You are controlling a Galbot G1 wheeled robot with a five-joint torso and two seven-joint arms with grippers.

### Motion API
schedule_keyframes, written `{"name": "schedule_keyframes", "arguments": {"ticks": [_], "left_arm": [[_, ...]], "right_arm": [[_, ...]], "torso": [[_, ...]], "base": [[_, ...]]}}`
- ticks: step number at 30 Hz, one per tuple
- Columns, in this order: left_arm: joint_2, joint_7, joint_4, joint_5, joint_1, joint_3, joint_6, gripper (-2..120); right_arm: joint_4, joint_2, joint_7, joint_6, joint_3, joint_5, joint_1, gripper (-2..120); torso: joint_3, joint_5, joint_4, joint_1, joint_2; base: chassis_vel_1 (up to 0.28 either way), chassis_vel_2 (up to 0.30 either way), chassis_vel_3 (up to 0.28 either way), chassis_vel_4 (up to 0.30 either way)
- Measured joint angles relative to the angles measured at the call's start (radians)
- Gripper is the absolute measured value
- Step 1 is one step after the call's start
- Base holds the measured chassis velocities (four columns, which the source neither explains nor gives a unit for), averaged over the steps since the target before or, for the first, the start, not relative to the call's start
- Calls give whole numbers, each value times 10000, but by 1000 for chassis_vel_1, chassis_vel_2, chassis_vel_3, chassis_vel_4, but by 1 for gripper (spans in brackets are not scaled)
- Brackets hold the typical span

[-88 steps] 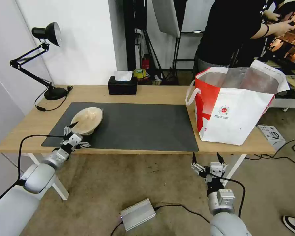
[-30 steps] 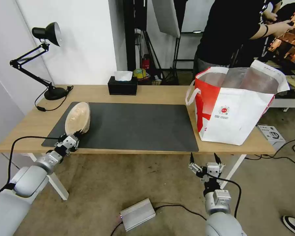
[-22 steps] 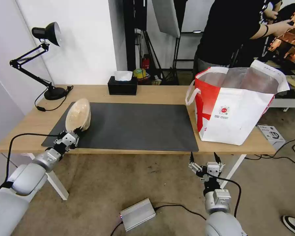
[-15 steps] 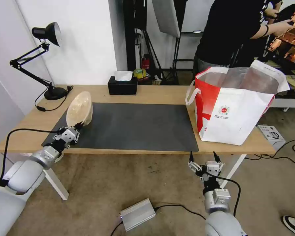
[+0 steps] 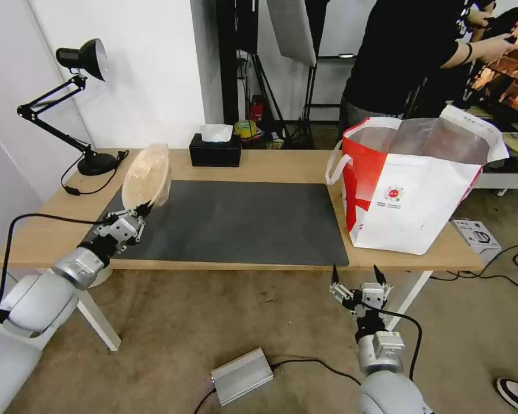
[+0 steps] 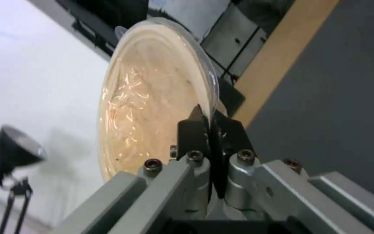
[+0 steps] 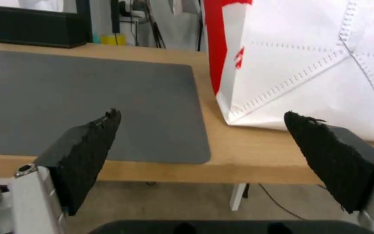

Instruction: Pick up the trash from the table and place it into the takeout bag.

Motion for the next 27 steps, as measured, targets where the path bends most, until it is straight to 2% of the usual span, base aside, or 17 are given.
{"name": "schedule_keyframes", "arguments": {"ticks": [1, 5, 6, 10, 11, 12, 15, 16, 19, 20, 21, 24, 25, 27], "left_arm": [[0, 0, 0, 0, 0, 0, 0, 0], [464, -15, 384, -332, -1604, 1324, -37, 0], [464, -15, 384, -332, -1604, 1324, -37, 0], [677, -18, 881, -506, -3676, 3036, 12, 0], [677, -18, 881, -506, -3676, 3036, 12, 0], [672, -18, 985, -525, -4091, 3383, 37, 0], [508, -18, 1335, -547, -5226, 4366, 117, 0], [508, -18, 1335, -547, -5226, 4366, 117, 0], [166, 2, 1811, -526, -6423, 5468, 141, 0], [166, 2, 1811, -526, -6423, 5468, 141, 0], [59, 3, 1964, -514, -6762, 5804, 142, 0], [-522, 7, 2649, -491, -8179, 7145, 138, 0], [-522, 7, 2649, -491, -8179, 7145, 138, 0], [-1037, 14, 3137, -472, -8920, 7849, 119, 0]], "right_arm": [[0, 0, 0, 0, 0, 0, 0, 97], [9, -22, -7, -61, -35, 0, 103, 97], [9, -22, -7, -61, -35, 0, 103, 97], [17, -23, -12, -103, -79, -7, 158, 97], [17, -23, -12, -103, -79, -7, 158, 97], [17, -20, -13, -106, -84, -18, 163, 97], [17, -10, -17, -117, -97, -56, 161, 97], [17, -10, -17, -117, -97, -56, 161, 97], [18, 38, -23, -143, -125, -93, 161, 97], [18, 38, -23, -143, -125, -93, 161, 97], [17, 53, -25, -151, -127, -96, 162, 97], [-31, 112, -29, -164, -122, -113, 172, 97], [-31, 112, -29, -164, -122, -113, 172, 97], [-47, 173, -29, -168, -90, -129, 167, 97]], "torso": [[0, 0, 0, 0, 0], [0, -1, -1, 0, 0], [0, -1, -1, 0, 0], [0, 0, -3, 0, 0], [0, 0, -3, 0, 0], [1, 1, -3, 0, 0], [1, 0, -1, 0, -1], [1, 0, -1, 0, -1], [1, 0, -2, 0, 0], [1, 0, -2, 0, 0], [1, 2, -3, 0, 0], [2, 2, 1, 0, -1], [2, 2, 1, 0, -1], [2, 0, -4, 0, -1]], "base": [[0, 0, 0, 0], [0, 0, 0, 0], [0, 0, 0, 0], [0, 0, 0, 0], [0, 0, 0, 0], [0, 0, 0, 0], [0, 0, 0, 0], [0, 0, 0, 0], [0, 0, 0, 0], [0, 0, 0, 0], [0, 0, 0, 0], [0, 0, 0, 0], [0, 0, 0, 0], [0, 0, 0, 0]]}}
